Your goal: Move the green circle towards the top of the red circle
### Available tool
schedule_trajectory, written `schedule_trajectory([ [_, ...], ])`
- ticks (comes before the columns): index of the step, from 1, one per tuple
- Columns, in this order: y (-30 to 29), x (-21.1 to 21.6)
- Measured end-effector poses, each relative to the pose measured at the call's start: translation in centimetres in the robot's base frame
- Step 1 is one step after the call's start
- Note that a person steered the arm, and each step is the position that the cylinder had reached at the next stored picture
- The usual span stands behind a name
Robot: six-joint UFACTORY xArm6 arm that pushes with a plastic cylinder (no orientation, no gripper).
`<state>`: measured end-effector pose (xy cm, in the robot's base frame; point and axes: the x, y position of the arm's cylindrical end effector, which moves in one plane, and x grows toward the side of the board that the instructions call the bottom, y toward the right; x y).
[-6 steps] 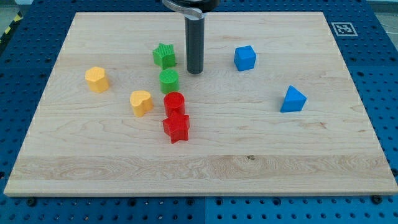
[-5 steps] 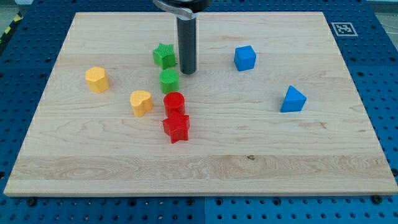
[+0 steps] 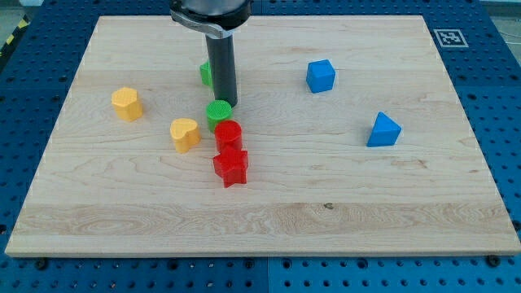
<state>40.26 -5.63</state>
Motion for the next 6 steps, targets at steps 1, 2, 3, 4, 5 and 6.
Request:
schedule_trajectory([
  [1, -2.6, -0.7],
  [2, -5.3, -0.3],
  [3, -4.9, 1.4],
  [4, -4.8, 1.8],
  [5, -4.0, 1.8],
  [6, -3.3, 2.0],
])
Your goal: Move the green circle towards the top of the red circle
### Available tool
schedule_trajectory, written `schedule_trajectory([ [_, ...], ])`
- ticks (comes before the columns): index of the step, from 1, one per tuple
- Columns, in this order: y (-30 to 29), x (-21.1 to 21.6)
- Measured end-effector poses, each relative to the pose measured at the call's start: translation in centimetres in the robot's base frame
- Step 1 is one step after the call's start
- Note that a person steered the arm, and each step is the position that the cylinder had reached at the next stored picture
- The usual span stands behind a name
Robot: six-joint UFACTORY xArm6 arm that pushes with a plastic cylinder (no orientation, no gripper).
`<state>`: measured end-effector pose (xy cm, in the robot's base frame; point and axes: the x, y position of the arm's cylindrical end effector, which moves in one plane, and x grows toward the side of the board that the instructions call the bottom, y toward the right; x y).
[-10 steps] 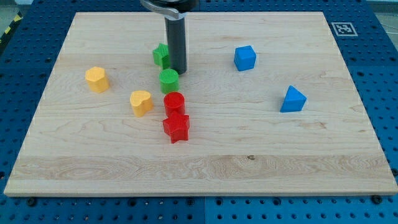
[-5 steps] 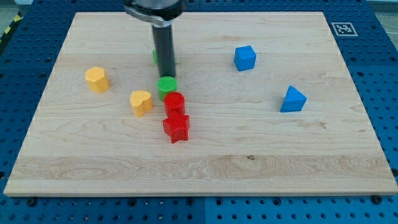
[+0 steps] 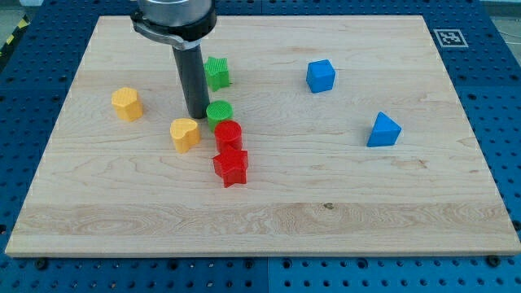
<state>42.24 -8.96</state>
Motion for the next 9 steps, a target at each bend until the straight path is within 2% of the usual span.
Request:
schedule_trajectory([
  [3, 0.8, 0.0],
  [5, -1.1, -2.1],
  [8, -2.4, -8.6],
  [9, -2.2, -8.9],
])
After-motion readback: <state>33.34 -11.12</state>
